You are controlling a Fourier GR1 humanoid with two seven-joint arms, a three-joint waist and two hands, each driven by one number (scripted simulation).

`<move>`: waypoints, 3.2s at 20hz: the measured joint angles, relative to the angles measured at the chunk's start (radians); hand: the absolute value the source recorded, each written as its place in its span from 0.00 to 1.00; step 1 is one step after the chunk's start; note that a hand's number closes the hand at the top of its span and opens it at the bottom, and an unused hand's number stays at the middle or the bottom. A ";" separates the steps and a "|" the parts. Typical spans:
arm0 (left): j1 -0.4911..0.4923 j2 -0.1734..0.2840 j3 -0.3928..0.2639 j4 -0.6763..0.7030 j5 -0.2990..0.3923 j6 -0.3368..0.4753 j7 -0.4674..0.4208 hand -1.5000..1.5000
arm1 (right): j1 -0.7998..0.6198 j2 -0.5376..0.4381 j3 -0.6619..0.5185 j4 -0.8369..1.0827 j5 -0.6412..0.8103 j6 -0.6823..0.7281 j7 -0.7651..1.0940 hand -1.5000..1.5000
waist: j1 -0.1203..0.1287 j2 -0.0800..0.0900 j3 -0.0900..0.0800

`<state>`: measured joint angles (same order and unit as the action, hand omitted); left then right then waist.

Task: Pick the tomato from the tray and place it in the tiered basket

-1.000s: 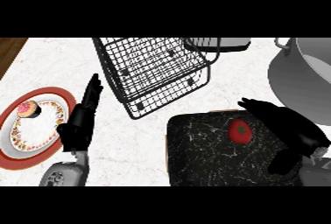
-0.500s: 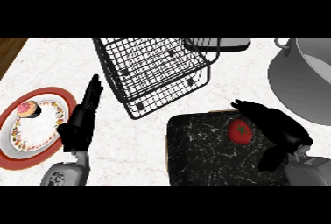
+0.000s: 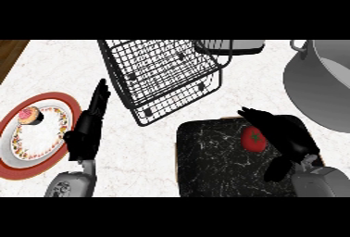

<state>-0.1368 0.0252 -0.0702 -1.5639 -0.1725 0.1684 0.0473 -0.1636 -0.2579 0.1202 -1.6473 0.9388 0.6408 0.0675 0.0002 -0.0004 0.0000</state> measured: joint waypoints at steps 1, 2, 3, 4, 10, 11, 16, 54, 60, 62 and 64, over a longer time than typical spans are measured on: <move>0.001 0.003 0.004 0.001 0.002 -0.004 -0.001 0.50 | 0.003 0.005 0.002 0.023 0.007 -0.023 -0.013 0.00 | 0.000 0.000 0.000; 0.008 -0.002 -0.018 -0.006 -0.004 0.013 0.000 0.50 | 0.008 0.002 -0.003 0.040 0.010 -0.044 -0.032 0.00 | 0.000 0.000 0.000; 0.004 0.004 -0.008 0.006 0.005 0.002 -0.011 0.50 | 0.011 0.012 -0.002 0.048 0.016 -0.059 -0.031 0.00 | 0.000 0.000 0.000; 0.003 0.002 -0.007 0.014 0.003 0.003 -0.017 0.50 | 0.021 0.017 -0.005 0.040 0.015 -0.068 -0.033 1.00 | 0.000 0.000 0.000; 0.003 0.004 0.000 -0.001 0.003 -0.003 -0.004 0.50 | 0.015 0.027 0.013 0.094 0.084 -0.220 -0.088 1.00 | 0.001 0.000 0.000; 0.002 0.003 0.001 -0.001 0.002 -0.002 -0.004 0.50 | 0.018 0.014 0.016 0.102 0.100 -0.254 -0.113 1.00 | 0.001 0.000 -0.001; 0.014 0.003 0.008 0.006 0.007 -0.008 -0.027 0.50 | -0.021 0.040 0.046 0.144 0.178 -0.342 -0.114 1.00 | 0.001 -0.002 -0.003; 0.000 -0.003 -0.016 0.024 0.002 -0.009 -0.020 0.50 | -0.962 0.243 0.341 -0.030 -0.242 -0.130 1.022 1.00 | 0.024 -0.006 -0.002; -0.022 -0.003 -0.018 0.022 -0.006 -0.002 -0.001 0.50 | -1.102 0.248 0.279 0.165 -0.281 -0.197 1.005 1.00 | 0.025 -0.001 -0.002; -0.013 -0.003 -0.018 0.018 -0.005 -0.002 -0.005 0.50 | -1.139 0.249 0.269 0.232 -0.275 -0.221 0.991 1.00 | 0.026 0.000 -0.002; -0.022 -0.004 -0.015 0.024 -0.007 0.000 -0.002 0.50 | -1.162 0.249 0.261 0.297 -0.246 -0.240 0.968 1.00 | 0.023 0.001 -0.002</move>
<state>-0.1588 0.0208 -0.0856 -1.5396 -0.1794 0.1689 0.0453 -1.3259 -0.0092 0.3808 -1.3501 0.6930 0.4012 1.0353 0.0229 0.0007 -0.0017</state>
